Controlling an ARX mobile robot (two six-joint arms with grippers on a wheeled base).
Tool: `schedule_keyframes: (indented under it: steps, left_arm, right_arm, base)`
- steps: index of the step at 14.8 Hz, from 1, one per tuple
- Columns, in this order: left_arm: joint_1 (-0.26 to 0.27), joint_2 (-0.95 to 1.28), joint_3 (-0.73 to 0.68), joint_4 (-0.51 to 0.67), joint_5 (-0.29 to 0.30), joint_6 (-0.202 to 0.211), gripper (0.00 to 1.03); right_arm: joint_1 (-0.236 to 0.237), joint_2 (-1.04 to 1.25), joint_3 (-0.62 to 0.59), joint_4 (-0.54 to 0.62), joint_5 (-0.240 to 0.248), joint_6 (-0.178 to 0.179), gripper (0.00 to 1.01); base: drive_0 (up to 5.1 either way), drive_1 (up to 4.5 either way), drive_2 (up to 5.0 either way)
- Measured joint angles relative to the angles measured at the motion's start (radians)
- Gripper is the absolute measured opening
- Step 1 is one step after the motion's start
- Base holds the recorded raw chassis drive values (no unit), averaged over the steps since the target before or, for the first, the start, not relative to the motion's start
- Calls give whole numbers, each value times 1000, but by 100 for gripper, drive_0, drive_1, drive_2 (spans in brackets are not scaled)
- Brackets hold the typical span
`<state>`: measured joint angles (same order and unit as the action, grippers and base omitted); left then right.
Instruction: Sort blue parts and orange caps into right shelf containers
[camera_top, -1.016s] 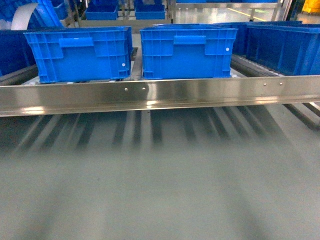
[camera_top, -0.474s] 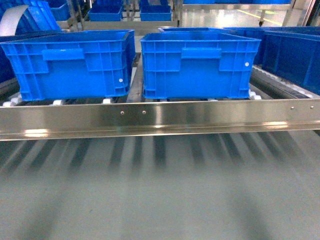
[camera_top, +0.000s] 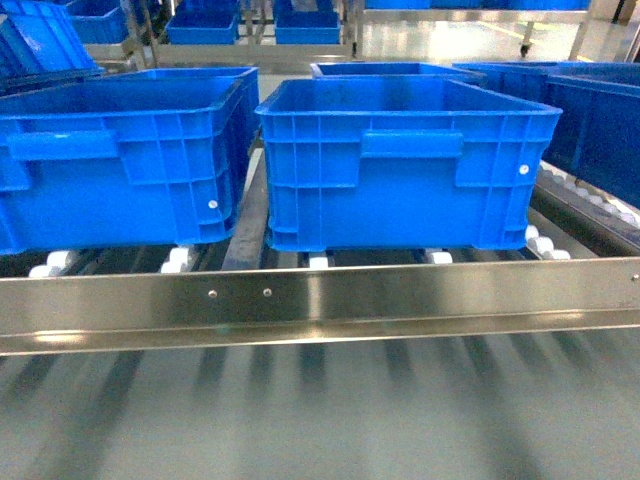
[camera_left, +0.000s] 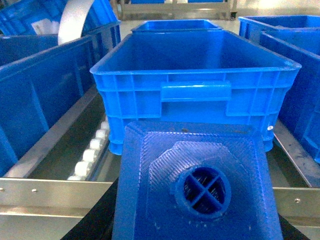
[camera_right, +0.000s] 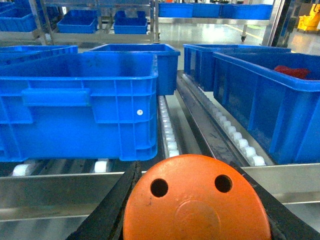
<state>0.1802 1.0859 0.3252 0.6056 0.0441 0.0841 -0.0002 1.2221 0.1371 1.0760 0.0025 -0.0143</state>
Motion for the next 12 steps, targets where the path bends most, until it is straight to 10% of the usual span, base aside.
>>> schedule_keyframes:
  steps: [5, 12]
  left_arm:
    - [0, 0, 0, 4, 0, 0, 45]
    - [-1, 2, 0, 1, 0, 0, 45]
  right_arm:
    - [0, 1, 2, -1, 0, 0, 43]
    - [0, 0, 2, 0, 0, 0, 43]
  base:
    - [8, 432, -416]
    - [0, 0, 0]
